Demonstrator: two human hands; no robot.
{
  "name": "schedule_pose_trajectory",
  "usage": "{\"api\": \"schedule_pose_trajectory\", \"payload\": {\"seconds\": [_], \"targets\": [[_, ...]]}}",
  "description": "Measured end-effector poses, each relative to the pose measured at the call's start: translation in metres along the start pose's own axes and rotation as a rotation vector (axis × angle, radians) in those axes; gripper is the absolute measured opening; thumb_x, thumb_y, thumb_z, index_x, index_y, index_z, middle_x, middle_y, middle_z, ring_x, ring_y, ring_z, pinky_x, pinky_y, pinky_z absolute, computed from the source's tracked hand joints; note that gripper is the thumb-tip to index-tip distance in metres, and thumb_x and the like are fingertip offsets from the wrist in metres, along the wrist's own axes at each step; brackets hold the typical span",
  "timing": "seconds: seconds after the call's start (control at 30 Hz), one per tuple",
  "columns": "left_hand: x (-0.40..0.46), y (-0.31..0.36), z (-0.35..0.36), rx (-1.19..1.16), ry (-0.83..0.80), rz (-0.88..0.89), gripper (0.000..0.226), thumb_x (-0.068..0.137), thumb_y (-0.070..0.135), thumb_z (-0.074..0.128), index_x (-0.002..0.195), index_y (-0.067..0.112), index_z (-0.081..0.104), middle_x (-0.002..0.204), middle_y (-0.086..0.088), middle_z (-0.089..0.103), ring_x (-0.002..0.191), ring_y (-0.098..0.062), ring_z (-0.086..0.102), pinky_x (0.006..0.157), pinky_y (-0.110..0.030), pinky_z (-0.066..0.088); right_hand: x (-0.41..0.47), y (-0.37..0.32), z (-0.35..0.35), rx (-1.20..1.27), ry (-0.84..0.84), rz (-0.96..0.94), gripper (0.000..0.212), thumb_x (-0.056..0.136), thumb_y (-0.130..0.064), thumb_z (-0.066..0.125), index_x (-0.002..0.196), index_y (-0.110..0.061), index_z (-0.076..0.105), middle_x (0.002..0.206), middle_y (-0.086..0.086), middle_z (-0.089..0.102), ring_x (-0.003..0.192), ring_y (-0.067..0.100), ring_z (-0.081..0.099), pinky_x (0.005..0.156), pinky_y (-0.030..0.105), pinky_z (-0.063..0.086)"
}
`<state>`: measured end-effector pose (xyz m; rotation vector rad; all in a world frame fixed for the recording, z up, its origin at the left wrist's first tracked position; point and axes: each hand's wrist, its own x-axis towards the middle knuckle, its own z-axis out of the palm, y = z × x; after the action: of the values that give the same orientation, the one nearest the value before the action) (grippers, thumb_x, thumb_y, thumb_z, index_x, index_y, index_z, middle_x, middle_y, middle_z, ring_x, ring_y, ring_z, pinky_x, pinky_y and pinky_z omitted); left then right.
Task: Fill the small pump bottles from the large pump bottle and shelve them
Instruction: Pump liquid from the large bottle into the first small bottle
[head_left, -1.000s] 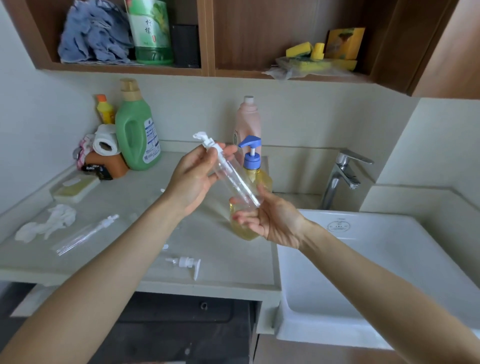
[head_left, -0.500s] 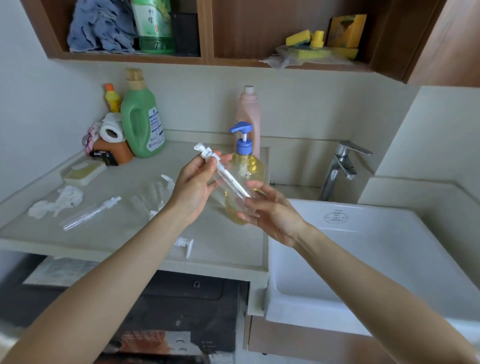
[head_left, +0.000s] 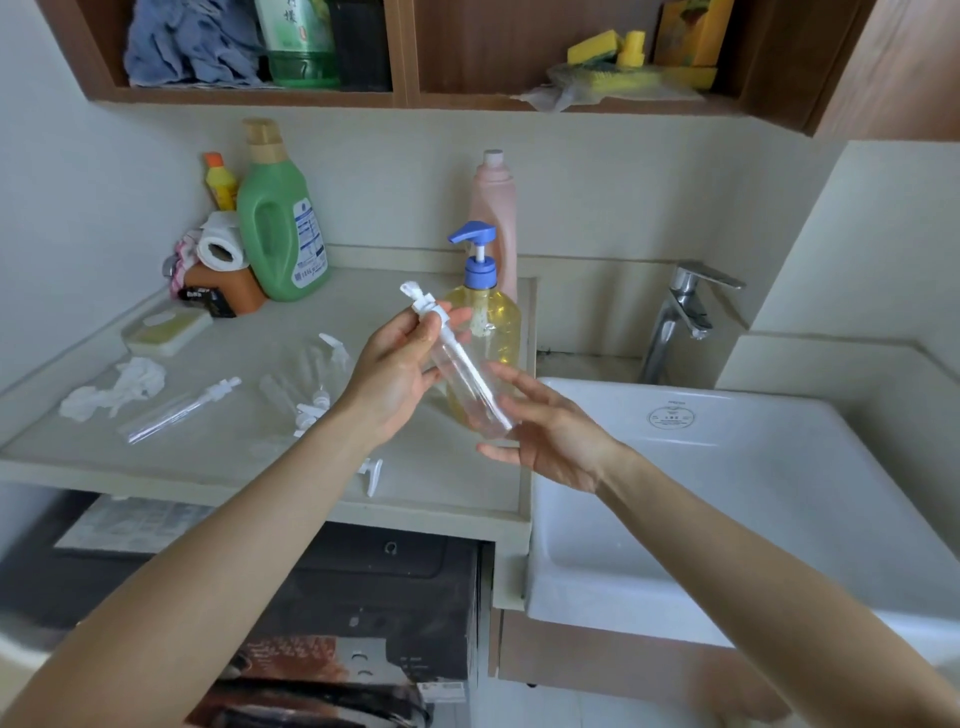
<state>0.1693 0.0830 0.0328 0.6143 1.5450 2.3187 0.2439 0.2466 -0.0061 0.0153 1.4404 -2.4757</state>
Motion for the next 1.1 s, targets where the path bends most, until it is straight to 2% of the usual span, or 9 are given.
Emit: {"api": "schedule_pose_trajectory", "payload": {"seconds": [0.07,0.13,0.27,0.37,0.53,0.7,0.83,1.0,1.1], "targets": [[0.0,-0.001,0.0,0.007,-0.013,-0.007,0.016,0.1,0.017,0.04,0.104,0.016,0.055,0.103,0.008,0.072,0.095,-0.01,0.066,0.089,-0.034,0.049,0.0,-0.001,0.0,-0.017,0.001,0.015,0.044,0.086,-0.04,0.064,0.126,-0.023,0.057,0.101,0.007,0.064,0.079,0.015,0.066,0.06,0.026,0.055],[-0.001,-0.003,0.001,0.009,-0.03,-0.021,0.015,0.1,0.016,0.04,0.101,0.017,0.055,0.104,0.007,0.072,0.093,-0.011,0.066,0.09,-0.035,0.049,0.002,0.0,0.0,-0.004,0.025,0.087,0.051,0.091,-0.055,0.046,0.122,-0.016,0.057,0.093,0.009,0.067,0.064,0.013,0.059,0.052,0.02,0.048],[0.0,-0.007,0.001,0.003,-0.029,-0.053,0.014,0.099,0.016,0.041,0.102,0.016,0.055,0.107,0.006,0.071,0.097,-0.012,0.066,0.092,-0.035,0.05,0.007,0.005,-0.01,-0.057,0.017,0.08,0.06,0.077,-0.058,0.067,0.116,-0.015,0.053,0.089,0.005,0.065,0.067,0.013,0.052,0.054,0.021,0.046],[0.001,-0.01,0.0,0.02,-0.042,-0.074,0.014,0.098,0.017,0.043,0.102,0.016,0.056,0.109,0.006,0.07,0.099,-0.013,0.065,0.096,-0.038,0.048,0.004,0.004,-0.01,-0.078,-0.03,0.221,0.057,0.088,-0.064,0.043,0.116,-0.016,0.053,0.086,0.01,0.067,0.06,0.014,0.051,0.05,0.021,0.04],[0.006,-0.009,-0.004,0.049,-0.047,-0.092,0.018,0.1,0.018,0.04,0.105,0.015,0.057,0.106,0.006,0.072,0.099,-0.014,0.068,0.082,-0.03,0.055,0.007,0.01,-0.004,-0.6,0.01,0.003,0.017,0.082,-0.024,0.073,0.097,-0.021,0.066,0.082,-0.009,0.062,0.073,0.005,0.053,0.068,0.02,0.037],[0.023,0.0,-0.013,0.091,0.09,-0.064,0.014,0.1,0.021,0.045,0.096,0.019,0.058,0.096,0.008,0.073,0.089,-0.01,0.07,0.08,-0.028,0.051,0.013,0.012,-0.007,-1.412,0.442,-0.062,0.05,0.07,-0.037,0.085,0.114,-0.024,0.066,0.098,-0.011,0.052,0.089,0.007,0.048,0.078,0.017,0.036],[0.046,0.022,-0.031,0.03,0.249,0.008,0.014,0.099,0.025,0.048,0.089,0.02,0.057,0.084,0.001,0.066,0.069,-0.011,0.069,0.072,-0.026,0.055,0.02,0.02,-0.021,-1.46,0.436,0.016,0.052,0.071,-0.033,0.084,0.118,-0.023,0.064,0.102,-0.004,0.056,0.084,0.009,0.051,0.076,0.018,0.037],[0.086,0.01,-0.08,0.468,0.35,0.046,0.021,0.098,0.021,0.051,0.078,0.024,0.057,0.07,-0.001,0.051,0.045,-0.006,0.054,0.057,-0.026,0.051,0.038,0.03,-0.02,-1.239,0.454,0.009,0.031,0.074,-0.032,0.083,0.09,-0.033,0.057,0.094,-0.009,0.06,0.069,0.003,0.054,0.061,0.009,0.039],[0.105,-0.02,-0.11,1.027,0.157,-0.116,0.032,0.094,0.014,0.046,0.064,0.023,0.056,0.072,-0.009,0.051,0.065,-0.022,0.053,0.063,-0.032,0.045,0.05,0.038,-0.015,-1.192,0.47,0.023,0.031,0.076,-0.032,0.081,0.091,-0.03,0.054,0.101,-0.008,0.062,0.075,0.004,0.057,0.063,0.011,0.042]]}}
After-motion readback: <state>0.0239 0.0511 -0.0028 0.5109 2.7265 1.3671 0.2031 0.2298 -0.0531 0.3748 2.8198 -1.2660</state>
